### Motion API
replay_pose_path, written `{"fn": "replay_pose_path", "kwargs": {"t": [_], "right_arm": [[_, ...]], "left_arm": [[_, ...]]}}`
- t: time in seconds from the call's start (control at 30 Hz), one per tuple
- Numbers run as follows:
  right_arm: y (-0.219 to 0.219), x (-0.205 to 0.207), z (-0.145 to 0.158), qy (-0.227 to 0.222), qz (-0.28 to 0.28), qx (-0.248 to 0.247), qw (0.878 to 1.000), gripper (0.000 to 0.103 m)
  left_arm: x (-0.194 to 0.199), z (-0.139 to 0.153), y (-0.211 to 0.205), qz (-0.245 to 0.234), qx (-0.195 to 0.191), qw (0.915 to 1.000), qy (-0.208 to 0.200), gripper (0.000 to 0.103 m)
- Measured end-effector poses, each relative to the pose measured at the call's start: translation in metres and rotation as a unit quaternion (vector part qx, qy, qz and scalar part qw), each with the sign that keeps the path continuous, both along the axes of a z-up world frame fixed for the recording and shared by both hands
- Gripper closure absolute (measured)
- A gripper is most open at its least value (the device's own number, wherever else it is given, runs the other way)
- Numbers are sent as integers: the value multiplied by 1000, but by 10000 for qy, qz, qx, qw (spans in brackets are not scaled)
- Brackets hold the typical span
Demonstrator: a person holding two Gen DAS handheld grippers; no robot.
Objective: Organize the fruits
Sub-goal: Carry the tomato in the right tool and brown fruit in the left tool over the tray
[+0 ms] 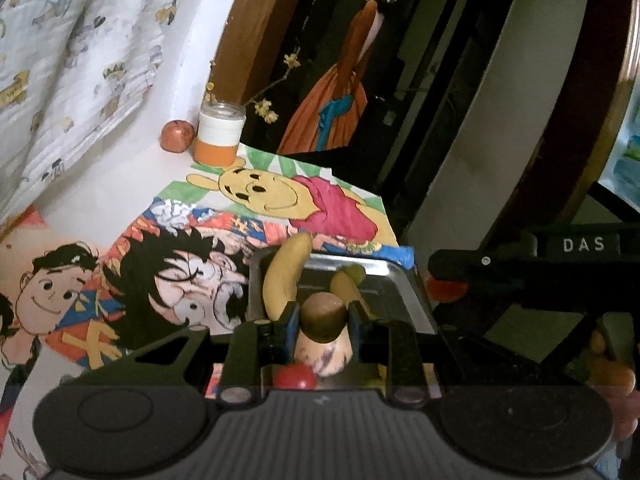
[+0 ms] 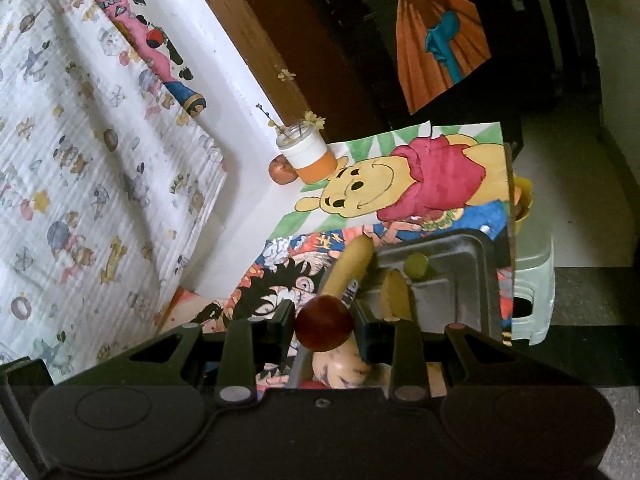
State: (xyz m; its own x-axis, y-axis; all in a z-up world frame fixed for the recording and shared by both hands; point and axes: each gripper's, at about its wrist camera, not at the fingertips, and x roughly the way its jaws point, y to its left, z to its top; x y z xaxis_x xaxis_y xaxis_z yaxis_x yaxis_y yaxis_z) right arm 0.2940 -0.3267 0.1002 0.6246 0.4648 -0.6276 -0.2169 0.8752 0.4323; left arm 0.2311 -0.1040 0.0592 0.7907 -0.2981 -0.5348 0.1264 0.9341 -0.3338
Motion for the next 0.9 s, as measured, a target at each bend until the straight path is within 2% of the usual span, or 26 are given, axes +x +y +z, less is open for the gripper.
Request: {"fn": "replay_pose_path", "kwargs": {"t": [0.27,0.9], "right_arm": [[-9,-31,-17,-87,-109,-174,9998,69],[-29,-65,-62,208,-505,23,9985,69]], "left_arm": [[-17,-12,-4,-88,69,9998,159,74],[-38,-31,-10,-383,154,9980,477,74]]}}
